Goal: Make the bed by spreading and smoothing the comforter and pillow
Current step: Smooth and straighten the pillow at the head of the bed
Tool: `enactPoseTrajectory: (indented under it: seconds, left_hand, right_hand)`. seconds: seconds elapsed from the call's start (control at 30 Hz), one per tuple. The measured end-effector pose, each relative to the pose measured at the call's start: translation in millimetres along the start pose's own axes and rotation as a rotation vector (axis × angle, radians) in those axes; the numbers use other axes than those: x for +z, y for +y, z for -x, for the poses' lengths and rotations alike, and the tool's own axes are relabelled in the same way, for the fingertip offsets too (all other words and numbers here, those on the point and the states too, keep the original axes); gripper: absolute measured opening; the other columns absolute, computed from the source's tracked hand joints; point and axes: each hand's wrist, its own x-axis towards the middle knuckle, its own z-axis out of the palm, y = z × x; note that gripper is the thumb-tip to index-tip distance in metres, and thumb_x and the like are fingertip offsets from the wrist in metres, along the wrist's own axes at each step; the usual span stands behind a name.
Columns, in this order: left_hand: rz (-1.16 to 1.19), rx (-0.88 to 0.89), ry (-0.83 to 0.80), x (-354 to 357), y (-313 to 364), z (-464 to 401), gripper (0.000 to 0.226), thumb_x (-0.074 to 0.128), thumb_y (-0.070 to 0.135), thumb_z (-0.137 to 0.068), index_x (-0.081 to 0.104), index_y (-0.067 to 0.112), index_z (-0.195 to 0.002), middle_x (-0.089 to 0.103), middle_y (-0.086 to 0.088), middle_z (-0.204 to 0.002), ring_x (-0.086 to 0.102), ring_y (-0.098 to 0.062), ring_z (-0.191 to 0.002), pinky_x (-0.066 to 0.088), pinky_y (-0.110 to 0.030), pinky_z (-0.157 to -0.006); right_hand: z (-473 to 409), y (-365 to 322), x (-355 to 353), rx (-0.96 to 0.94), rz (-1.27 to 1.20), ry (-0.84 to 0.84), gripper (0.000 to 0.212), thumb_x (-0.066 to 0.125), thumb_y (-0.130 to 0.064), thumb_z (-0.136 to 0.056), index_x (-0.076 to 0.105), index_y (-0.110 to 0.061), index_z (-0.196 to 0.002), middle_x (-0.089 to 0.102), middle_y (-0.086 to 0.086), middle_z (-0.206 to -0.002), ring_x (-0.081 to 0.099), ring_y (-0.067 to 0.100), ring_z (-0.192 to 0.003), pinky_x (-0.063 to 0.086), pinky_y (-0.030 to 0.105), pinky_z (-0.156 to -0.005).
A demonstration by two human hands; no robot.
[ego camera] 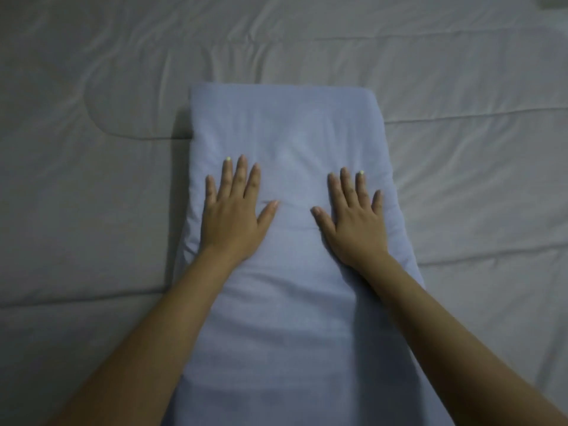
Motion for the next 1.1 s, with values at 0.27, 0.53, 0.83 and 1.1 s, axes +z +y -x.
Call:
enactPoseTrajectory:
  seconds: [0.27, 0.53, 0.83, 1.1]
  left_hand:
    - [0.079, -0.021, 0.066, 9, 15, 104, 0.066, 0.029, 0.051, -0.094, 0.032, 0.017, -0.150, 0.023, -0.012, -0.158, 0.016, -0.033, -0.147, 0.019, -0.058, -0.115]
    - [0.346, -0.306, 0.150, 9, 10, 167, 0.085, 0.043, 0.061, -0.087, 0.025, 0.010, -0.152, 0.018, -0.010, -0.160, 0.014, -0.027, -0.148, 0.022, -0.046, -0.115]
    - [1.377, -0.921, -0.066, 14, -18, 147, 0.109, 0.088, 0.056, -0.043, 0.051, 0.013, -0.136, 0.063, -0.002, -0.127, 0.063, -0.020, -0.111, 0.050, -0.041, -0.100]
    - [1.569, -0.760, -0.550, -14, -28, 131, 0.043, 0.070, 0.043, -0.078, 0.070, 0.010, -0.105, 0.075, -0.012, -0.098, 0.071, -0.025, -0.089, 0.054, -0.034, -0.085]
  right_hand:
    - [104, -18, -14, 0.122, -0.111, 0.076, 0.079, 0.031, -0.066, -0.089, 0.015, -0.022, -0.152, 0.007, 0.004, -0.160, 0.004, 0.031, -0.147, 0.006, 0.056, -0.117]
    - [147, -3, -8, 0.316, -0.072, -0.057, 0.112, 0.028, -0.090, -0.068, 0.007, -0.020, -0.153, 0.003, -0.002, -0.161, -0.006, 0.020, -0.148, 0.002, 0.051, -0.117]
    - [129, 59, -27, 0.724, -0.936, -0.181, 0.109, 0.084, -0.069, -0.038, 0.051, -0.021, -0.131, 0.063, 0.001, -0.124, 0.062, 0.022, -0.107, 0.051, 0.040, -0.094]
    - [111, 75, -42, 0.712, -1.214, -0.513, 0.055, 0.078, -0.042, -0.069, 0.062, -0.011, -0.111, 0.071, 0.004, -0.103, 0.065, 0.021, -0.096, 0.050, 0.034, -0.087]
